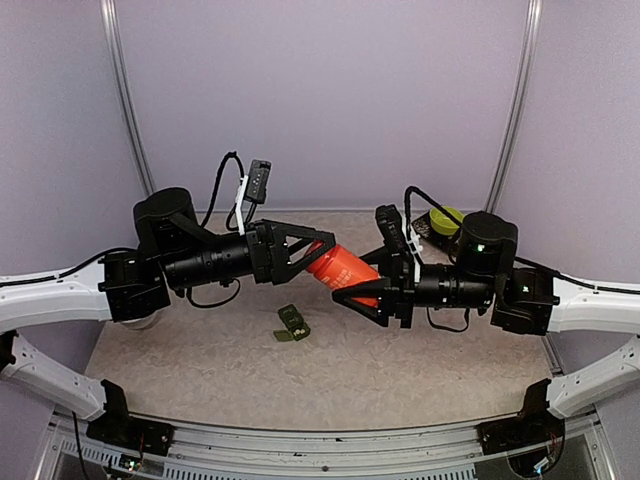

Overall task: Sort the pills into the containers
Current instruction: Screw the lid of the pill bottle onto the pill bottle.

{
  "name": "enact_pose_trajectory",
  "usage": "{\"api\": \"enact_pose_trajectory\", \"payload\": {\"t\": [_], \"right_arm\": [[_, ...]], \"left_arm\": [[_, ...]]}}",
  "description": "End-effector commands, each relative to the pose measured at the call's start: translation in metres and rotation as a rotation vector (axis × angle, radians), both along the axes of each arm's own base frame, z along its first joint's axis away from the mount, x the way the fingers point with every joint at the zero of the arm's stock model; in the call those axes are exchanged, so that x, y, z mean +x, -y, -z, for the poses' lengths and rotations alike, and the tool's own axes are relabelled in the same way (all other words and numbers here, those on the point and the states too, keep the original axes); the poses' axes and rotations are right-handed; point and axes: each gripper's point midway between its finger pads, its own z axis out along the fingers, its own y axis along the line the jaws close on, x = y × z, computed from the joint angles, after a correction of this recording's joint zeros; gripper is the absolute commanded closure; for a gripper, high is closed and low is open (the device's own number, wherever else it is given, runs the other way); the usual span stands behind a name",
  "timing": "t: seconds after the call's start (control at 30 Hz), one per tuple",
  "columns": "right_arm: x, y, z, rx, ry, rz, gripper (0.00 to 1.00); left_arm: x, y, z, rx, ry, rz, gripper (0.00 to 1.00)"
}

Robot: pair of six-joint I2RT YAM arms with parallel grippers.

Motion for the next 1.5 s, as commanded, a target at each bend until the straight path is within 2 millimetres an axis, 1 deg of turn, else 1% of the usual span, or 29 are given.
{"api": "enact_pose_trajectory", "payload": {"t": [0.0, 0.07, 0.13, 0.3, 0.37, 0.6, 0.77, 0.93, 1.03, 1.13, 1.23, 1.37, 1.47], "right_arm": [[0.009, 0.008, -0.009, 0.009, 0.038, 0.079, 1.00], [0.018, 0.012, -0.010, 0.012, 0.053, 0.136, 1.00], [0.022, 0.014, -0.009, 0.013, 0.066, 0.161, 1.00], [0.026, 0.007, -0.005, -0.007, 0.080, 0.164, 1.00], [0.028, 0.003, -0.001, -0.023, 0.080, 0.161, 1.00], [0.037, -0.007, 0.022, -0.086, 0.063, 0.177, 1.00], [0.036, -0.020, 0.034, -0.100, 0.046, 0.136, 1.00], [0.028, -0.033, 0.046, -0.107, 0.013, 0.061, 1.00], [0.026, -0.037, 0.050, -0.108, -0.002, 0.041, 1.00], [0.023, -0.039, 0.050, -0.100, -0.008, 0.021, 1.00], [0.019, -0.036, 0.044, -0.080, -0.004, 0.005, 1.00], [0.015, -0.024, 0.029, -0.050, 0.026, 0.019, 1.00], [0.023, -0.014, 0.029, -0.071, 0.054, 0.082, 1.00]], "left_arm": [[0.000, 0.002, 0.006, 0.017, -0.009, 0.009, 0.01], [0.000, 0.005, 0.009, 0.023, -0.017, 0.018, 0.01], [-0.001, 0.007, 0.011, 0.024, -0.027, 0.026, 0.01], [-0.002, 0.013, 0.014, 0.019, -0.037, 0.049, 0.01], [-0.003, 0.013, 0.012, 0.013, -0.034, 0.054, 0.01], [-0.005, 0.014, 0.005, -0.002, -0.014, 0.070, 0.01], [-0.009, 0.019, 0.003, -0.020, -0.022, 0.106, 0.01], [-0.009, 0.016, -0.005, -0.035, -0.004, 0.105, 0.01], [-0.010, 0.016, -0.008, -0.041, 0.001, 0.111, 0.01], [-0.011, 0.015, -0.010, -0.046, 0.007, 0.113, 0.01], [-0.006, 0.010, -0.011, -0.039, 0.010, 0.085, 0.01], [0.012, -0.004, -0.006, -0.006, -0.027, -0.005, 0.01], [0.018, -0.015, -0.007, 0.008, -0.043, -0.046, 0.01]]}}
